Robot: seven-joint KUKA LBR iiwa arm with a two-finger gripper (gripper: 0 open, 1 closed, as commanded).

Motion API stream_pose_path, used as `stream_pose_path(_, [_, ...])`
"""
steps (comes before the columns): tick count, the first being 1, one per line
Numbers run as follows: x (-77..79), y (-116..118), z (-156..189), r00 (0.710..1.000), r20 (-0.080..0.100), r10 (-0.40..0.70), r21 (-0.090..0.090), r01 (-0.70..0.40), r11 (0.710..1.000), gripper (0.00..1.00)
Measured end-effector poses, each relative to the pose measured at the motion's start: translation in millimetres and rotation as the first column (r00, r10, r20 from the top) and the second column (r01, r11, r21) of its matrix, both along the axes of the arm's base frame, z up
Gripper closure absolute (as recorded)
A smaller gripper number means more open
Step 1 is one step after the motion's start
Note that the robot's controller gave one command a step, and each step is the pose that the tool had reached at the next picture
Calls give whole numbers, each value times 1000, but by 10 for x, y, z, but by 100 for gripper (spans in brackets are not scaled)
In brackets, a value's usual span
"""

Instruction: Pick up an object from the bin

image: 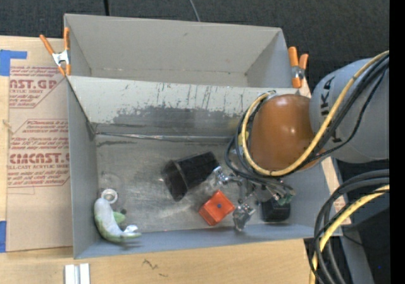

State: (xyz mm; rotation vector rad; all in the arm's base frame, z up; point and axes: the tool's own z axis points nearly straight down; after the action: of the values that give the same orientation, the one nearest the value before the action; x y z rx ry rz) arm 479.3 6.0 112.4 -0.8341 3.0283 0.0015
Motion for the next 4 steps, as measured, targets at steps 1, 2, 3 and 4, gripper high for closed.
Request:
stream_pose_path(1, [74, -16, -332, 1000, 22, 7, 1, -7, 1000, 0])
stream_pose_path(2, [53, -27, -246, 994, 12, 110, 3, -110, 994, 100])
stream_pose_path(3, [61, -24, -254, 992, 14, 124, 3, -124, 992, 100])
stream_pose_path(4, [57, -20, -228, 991, 11, 132, 4, -132, 991, 100])
